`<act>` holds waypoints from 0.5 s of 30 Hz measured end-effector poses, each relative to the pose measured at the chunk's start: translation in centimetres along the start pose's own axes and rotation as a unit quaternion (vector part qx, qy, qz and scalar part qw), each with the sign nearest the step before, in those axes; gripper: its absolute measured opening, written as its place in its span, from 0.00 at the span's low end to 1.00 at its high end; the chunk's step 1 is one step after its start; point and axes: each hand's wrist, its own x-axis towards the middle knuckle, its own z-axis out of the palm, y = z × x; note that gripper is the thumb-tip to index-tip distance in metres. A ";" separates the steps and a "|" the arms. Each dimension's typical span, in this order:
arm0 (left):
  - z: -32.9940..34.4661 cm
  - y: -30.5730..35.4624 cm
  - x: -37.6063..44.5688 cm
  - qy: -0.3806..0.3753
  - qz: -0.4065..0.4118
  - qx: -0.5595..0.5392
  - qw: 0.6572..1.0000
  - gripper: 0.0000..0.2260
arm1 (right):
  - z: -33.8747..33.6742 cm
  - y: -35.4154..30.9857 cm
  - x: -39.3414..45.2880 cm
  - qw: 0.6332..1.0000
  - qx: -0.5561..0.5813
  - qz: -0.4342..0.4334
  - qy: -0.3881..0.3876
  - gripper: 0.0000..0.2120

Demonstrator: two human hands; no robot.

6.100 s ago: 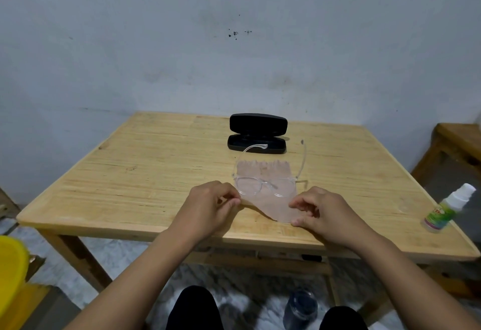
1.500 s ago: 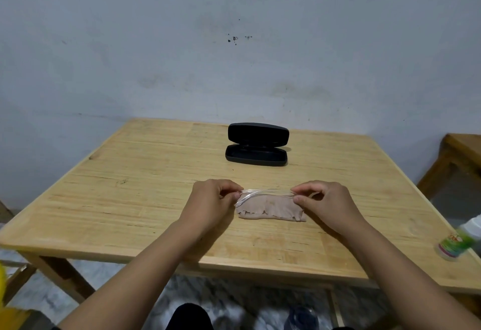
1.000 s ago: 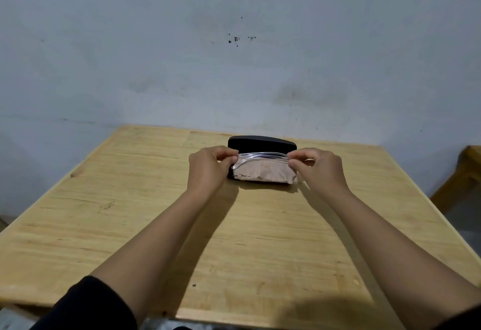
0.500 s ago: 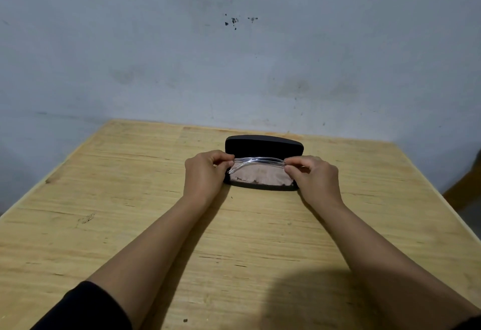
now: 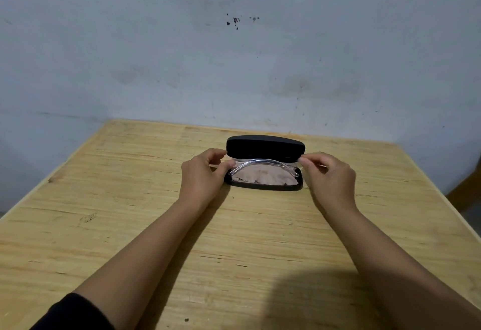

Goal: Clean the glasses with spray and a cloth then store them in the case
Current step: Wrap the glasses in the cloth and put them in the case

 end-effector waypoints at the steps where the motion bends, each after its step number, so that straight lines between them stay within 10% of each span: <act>1: -0.3 -0.1 -0.1 -0.021 -0.009 -0.002 1.000 0.20 | -0.3 0.0 0.1 0.999 0.017 0.022 0.021 0.04; 5: -0.7 -0.6 -0.5 -0.118 -0.020 0.009 0.993 0.37 | -0.7 0.0 1.4 0.994 0.066 0.088 -0.014 0.12; 15: -0.7 -1.4 -0.1 -0.126 -0.029 -0.017 0.991 0.33 | -0.3 -0.7 3.6 0.945 0.219 0.181 -0.160 0.14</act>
